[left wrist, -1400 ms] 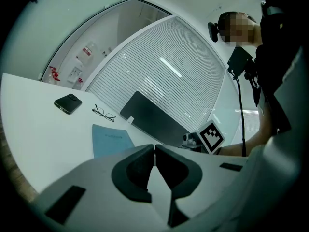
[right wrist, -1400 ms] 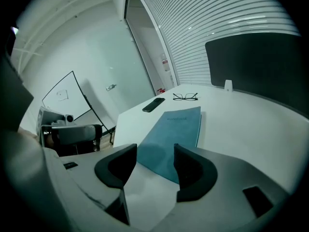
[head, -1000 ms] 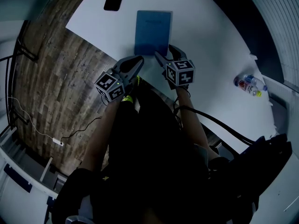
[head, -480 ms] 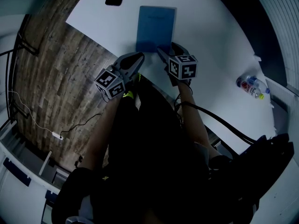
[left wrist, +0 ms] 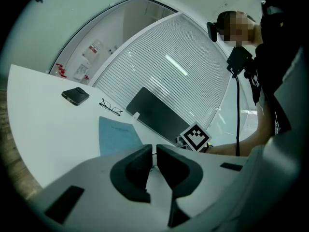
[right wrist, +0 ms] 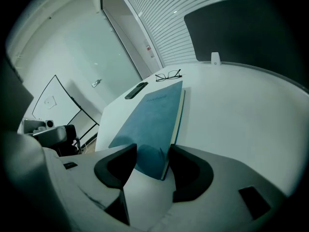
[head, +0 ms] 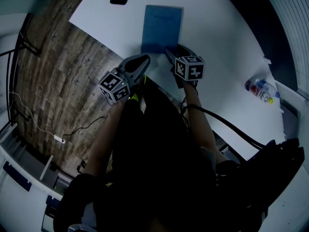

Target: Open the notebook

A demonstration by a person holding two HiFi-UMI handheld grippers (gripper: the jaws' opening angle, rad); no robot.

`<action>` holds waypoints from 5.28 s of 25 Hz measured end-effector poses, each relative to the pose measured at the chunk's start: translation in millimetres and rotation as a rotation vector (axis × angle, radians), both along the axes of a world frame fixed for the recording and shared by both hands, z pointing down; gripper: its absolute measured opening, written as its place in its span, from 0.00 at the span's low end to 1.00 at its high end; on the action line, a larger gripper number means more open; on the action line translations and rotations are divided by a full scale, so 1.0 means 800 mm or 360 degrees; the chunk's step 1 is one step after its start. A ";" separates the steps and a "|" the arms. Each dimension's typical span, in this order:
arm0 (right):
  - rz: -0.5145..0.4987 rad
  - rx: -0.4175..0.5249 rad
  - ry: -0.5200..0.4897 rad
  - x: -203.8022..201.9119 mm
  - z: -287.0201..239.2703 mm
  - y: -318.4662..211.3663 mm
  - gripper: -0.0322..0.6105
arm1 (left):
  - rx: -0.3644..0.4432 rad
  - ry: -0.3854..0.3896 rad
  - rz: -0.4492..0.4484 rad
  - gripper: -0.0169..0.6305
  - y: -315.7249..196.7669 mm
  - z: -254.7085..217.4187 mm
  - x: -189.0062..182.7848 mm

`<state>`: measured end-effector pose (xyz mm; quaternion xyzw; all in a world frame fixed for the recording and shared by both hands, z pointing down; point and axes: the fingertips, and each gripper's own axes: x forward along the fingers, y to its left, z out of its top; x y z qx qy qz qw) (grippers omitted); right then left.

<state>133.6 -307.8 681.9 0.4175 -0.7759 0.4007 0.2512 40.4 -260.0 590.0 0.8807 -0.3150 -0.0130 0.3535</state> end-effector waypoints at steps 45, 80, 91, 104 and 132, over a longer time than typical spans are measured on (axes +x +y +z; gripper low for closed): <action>0.0034 0.0215 -0.0065 0.005 -0.078 -0.013 0.11 | 0.0093 0.0072 0.0013 0.09 0.011 -0.043 0.001; -0.0298 0.0408 -0.0051 -0.088 -0.149 -0.010 0.10 | 0.0198 0.0123 -0.0181 0.09 0.039 -0.076 -0.059; -0.0409 0.0420 -0.0068 -0.117 -0.155 -0.008 0.10 | 0.0200 0.0147 -0.0262 0.08 0.045 -0.072 -0.070; -0.0576 0.0422 -0.0097 -0.165 -0.155 -0.006 0.10 | 0.0191 0.0154 -0.0377 0.08 0.052 -0.063 -0.093; -0.0841 0.0295 -0.0203 -0.254 -0.110 0.001 0.11 | 0.0114 0.0101 -0.0608 0.08 0.071 -0.035 -0.139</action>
